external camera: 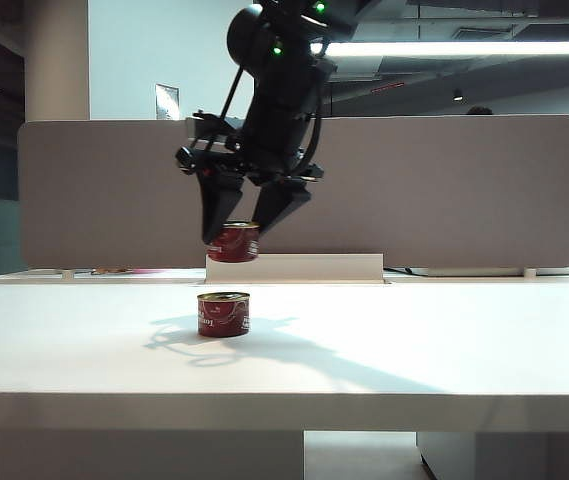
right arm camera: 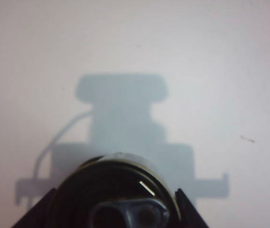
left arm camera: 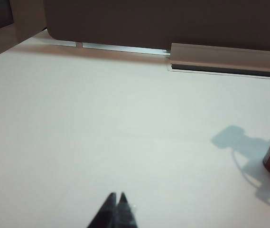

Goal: Stack a can of tomatoes on the right onto the can of tomatoes on the left.

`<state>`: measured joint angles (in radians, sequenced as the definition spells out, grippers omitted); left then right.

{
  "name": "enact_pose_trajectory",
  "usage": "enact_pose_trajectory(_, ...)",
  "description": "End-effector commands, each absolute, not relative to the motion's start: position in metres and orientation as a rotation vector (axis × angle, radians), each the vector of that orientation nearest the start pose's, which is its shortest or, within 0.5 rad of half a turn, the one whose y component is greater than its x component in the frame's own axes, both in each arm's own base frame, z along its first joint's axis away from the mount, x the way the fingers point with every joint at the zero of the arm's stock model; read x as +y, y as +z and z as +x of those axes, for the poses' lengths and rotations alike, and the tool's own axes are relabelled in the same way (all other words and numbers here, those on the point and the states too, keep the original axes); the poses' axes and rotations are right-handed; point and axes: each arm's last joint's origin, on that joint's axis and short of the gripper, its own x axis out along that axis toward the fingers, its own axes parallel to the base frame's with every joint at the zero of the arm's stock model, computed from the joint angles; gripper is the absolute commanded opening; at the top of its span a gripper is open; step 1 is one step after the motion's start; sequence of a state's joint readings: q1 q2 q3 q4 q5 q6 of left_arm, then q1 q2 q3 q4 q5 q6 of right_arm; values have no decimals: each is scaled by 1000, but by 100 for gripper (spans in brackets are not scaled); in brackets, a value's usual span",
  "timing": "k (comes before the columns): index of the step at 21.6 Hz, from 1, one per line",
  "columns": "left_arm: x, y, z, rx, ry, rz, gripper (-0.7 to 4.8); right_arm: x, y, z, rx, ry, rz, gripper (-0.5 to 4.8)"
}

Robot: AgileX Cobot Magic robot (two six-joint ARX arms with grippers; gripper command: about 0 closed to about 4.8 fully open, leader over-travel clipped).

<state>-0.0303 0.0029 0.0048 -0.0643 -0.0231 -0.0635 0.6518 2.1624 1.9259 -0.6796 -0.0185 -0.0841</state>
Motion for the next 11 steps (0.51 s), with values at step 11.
enact_pose_trajectory(11, -2, 161, 97, 48, -5, -58, -6, 301, 230, 382, 875, 670, -372, 210)
